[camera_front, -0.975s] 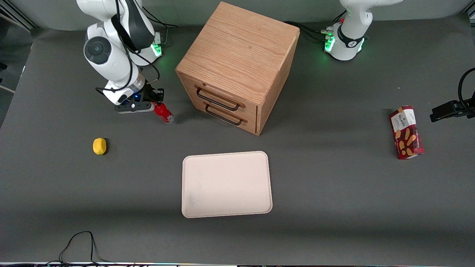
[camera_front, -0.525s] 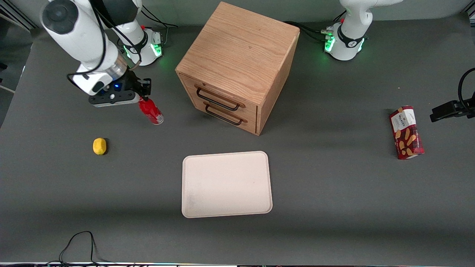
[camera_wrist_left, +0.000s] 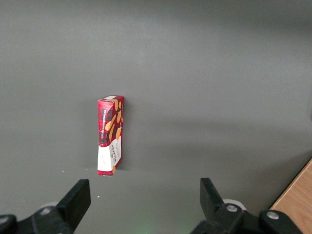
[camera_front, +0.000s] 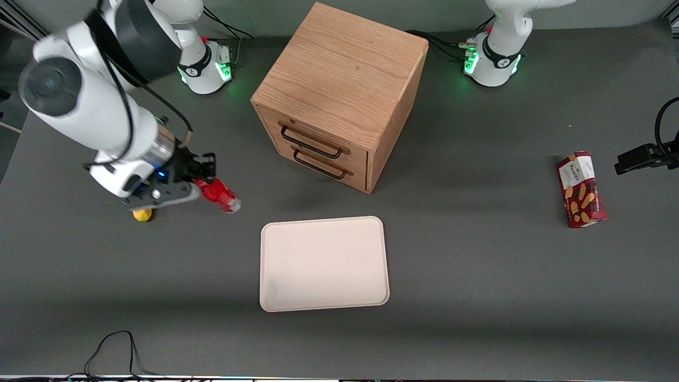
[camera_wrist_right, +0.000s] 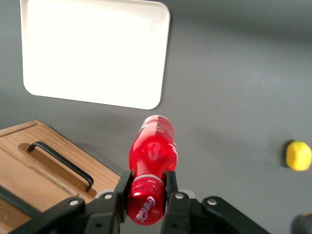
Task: Place coke bottle on tray
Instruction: 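Lift the bottle with the right gripper and carry it toward the white tray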
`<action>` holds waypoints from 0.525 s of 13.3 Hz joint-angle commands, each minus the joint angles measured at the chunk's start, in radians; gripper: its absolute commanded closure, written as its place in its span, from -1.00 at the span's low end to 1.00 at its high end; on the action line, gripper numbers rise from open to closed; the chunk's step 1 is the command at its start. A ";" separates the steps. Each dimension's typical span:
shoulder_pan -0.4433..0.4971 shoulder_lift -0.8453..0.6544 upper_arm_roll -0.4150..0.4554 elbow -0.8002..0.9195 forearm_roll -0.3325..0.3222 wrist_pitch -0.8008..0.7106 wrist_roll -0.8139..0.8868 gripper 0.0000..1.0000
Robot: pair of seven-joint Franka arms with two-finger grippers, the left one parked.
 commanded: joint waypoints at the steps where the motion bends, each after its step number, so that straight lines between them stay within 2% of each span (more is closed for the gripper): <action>1: 0.007 0.172 0.109 0.131 -0.142 0.030 0.104 0.75; 2: 0.009 0.207 0.120 0.130 -0.182 0.062 0.115 0.74; 7: 0.021 0.325 0.122 0.115 -0.246 0.199 0.146 0.69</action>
